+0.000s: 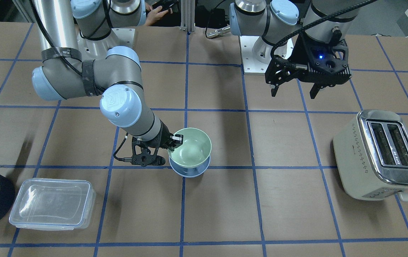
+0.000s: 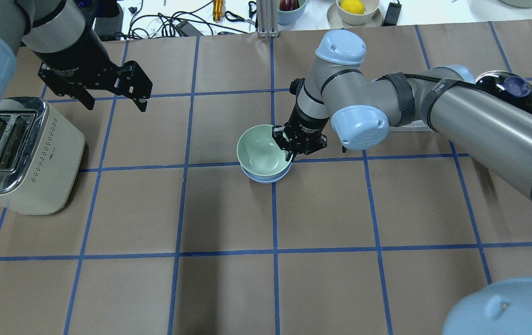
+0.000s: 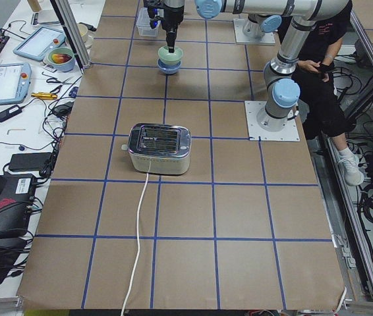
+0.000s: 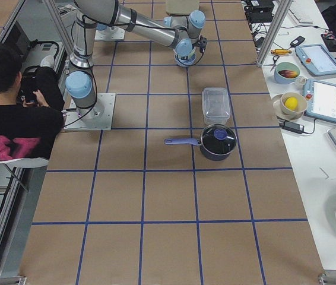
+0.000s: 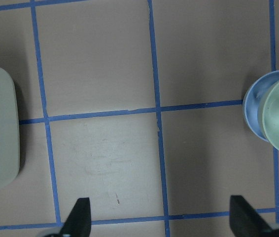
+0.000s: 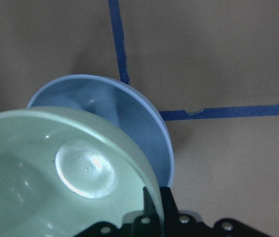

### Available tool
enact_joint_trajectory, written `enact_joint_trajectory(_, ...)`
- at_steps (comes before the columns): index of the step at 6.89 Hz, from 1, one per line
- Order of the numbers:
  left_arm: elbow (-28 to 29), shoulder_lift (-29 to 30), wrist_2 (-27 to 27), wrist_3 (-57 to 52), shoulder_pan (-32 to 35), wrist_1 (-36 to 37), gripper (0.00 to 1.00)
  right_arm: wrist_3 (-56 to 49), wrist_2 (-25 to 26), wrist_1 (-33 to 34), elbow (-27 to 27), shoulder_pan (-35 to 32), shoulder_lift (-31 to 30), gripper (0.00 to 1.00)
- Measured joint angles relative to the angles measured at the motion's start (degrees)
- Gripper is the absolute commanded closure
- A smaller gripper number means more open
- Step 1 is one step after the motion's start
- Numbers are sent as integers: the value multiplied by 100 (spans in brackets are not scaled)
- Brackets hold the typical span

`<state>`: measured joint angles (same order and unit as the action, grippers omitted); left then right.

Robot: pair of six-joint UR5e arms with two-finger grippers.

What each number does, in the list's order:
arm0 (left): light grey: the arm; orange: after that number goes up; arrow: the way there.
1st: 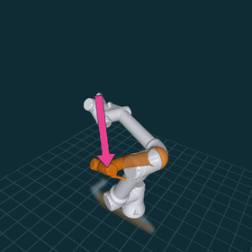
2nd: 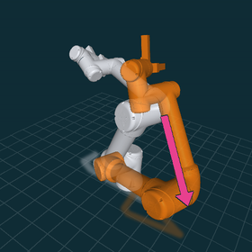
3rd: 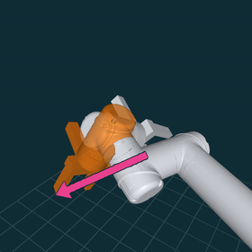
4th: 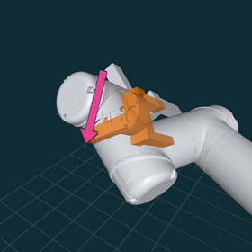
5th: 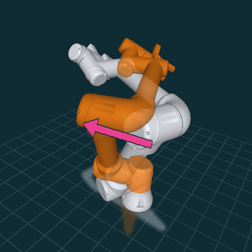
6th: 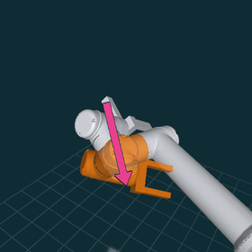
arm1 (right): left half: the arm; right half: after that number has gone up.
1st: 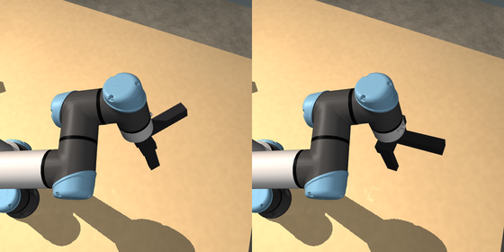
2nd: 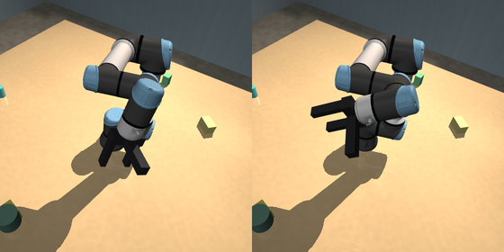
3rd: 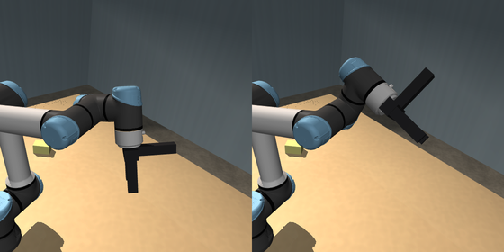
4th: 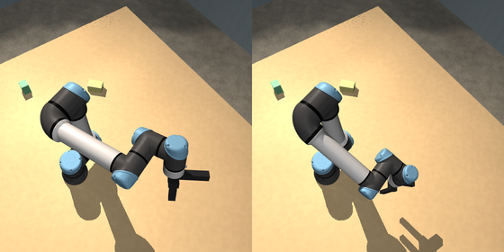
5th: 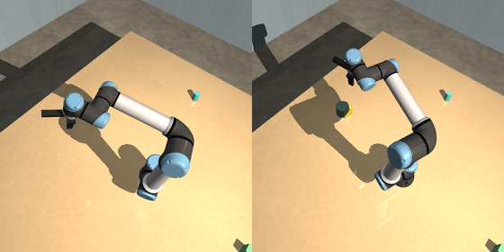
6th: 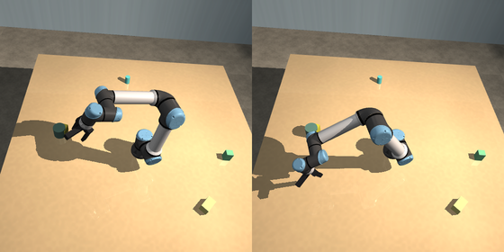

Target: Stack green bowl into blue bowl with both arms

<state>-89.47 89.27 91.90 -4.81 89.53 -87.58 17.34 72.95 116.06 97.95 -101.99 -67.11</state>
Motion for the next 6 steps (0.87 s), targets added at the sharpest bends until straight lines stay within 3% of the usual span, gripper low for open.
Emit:
enact_joint_trajectory(2,0,-5,-6,0,3,4,0,6,6,2,-53,22,7,1)
enact_joint_trajectory(4,0,-6,-7,4,3,4,0,-3,142,-110,-221,194,-166,0)
enact_joint_trajectory(6,1,-6,-5,-2,2,4,0,-287,682,-1224,-482,763,-939,0)
